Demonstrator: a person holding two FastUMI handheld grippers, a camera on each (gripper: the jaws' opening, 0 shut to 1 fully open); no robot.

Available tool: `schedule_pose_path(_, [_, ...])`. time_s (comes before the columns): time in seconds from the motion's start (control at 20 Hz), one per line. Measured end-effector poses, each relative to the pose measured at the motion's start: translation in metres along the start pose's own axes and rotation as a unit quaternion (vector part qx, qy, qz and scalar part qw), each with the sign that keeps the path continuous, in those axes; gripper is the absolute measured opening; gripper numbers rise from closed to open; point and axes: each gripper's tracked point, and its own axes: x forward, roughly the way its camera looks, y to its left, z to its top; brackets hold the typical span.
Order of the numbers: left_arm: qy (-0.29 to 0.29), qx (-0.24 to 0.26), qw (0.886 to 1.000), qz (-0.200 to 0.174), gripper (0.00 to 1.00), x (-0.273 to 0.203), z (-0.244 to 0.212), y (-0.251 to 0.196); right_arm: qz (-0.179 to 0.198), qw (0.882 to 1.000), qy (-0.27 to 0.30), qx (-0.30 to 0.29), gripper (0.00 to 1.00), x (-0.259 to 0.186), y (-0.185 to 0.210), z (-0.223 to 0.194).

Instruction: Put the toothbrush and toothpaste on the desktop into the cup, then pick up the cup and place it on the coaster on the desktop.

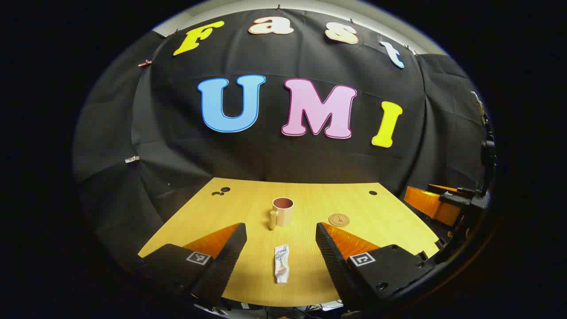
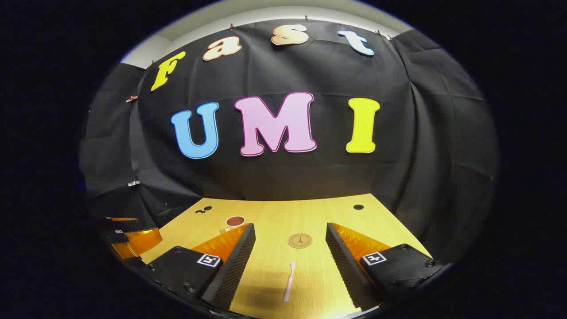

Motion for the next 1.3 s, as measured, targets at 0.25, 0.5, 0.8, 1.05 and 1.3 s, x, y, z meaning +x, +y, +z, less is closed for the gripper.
schedule_pose_path(0.25, [0.009,-0.002,1.0,0.004,0.98,0.005,-0.007,0.001,0.01,1.0,0.015,0.006,0.98,0.008,0.004,-0.006])
schedule_pose_path(0.5, [0.008,0.007,1.0,0.004,0.98,0.007,-0.008,-0.001,0.015,1.0,0.021,0.01,0.98,0.011,0.004,-0.009])
schedule_pose_path(0.8, [0.017,-0.003,1.0,0.003,0.98,0.022,-0.007,0.001,0.024,0.999,0.034,0.007,0.98,0.012,0.007,-0.015])
schedule_pose_path(1.05, [0.039,0.001,0.999,0.001,0.98,0.041,-0.012,0.01,0.017,0.998,0.054,0.002,0.99,0.014,0.0,-0.027])
schedule_pose_path(1.3, [0.087,0.012,0.996,-0.009,0.98,0.07,-0.038,0.011,0.016,0.997,0.069,0.011,0.98,0.022,-0.006,-0.035])
